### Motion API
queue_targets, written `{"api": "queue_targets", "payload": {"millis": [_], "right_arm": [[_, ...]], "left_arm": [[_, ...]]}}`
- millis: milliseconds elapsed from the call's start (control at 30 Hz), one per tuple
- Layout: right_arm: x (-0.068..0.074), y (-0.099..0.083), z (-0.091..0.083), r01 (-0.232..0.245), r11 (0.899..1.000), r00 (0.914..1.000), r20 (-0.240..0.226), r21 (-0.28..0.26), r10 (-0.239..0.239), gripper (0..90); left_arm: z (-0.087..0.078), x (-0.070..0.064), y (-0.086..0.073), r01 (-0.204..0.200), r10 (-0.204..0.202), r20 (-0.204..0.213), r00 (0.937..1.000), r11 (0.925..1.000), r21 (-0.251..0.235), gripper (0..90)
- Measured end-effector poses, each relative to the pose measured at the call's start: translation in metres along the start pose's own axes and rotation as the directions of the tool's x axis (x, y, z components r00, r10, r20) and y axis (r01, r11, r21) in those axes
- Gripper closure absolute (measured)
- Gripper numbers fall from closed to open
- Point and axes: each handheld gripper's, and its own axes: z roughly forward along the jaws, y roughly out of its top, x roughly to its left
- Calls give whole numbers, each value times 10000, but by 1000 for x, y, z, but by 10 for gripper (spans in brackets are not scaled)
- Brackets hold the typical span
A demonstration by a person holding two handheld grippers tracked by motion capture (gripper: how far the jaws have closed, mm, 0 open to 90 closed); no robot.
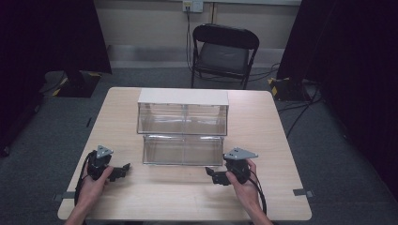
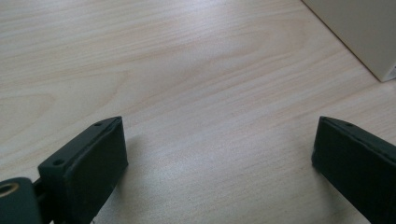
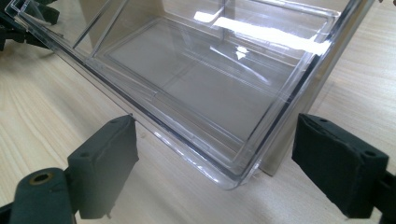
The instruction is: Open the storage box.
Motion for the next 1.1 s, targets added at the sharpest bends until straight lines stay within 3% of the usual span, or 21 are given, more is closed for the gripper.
{"api": "queue_targets", "payload": {"millis": [1100], "right_arm": [[2, 5, -8, 6, 9991, 9999, -114, -434, -11, 133]], "left_arm": [[0, 0, 0, 0, 0, 1, 10000, 10000, 2, 27]]}}
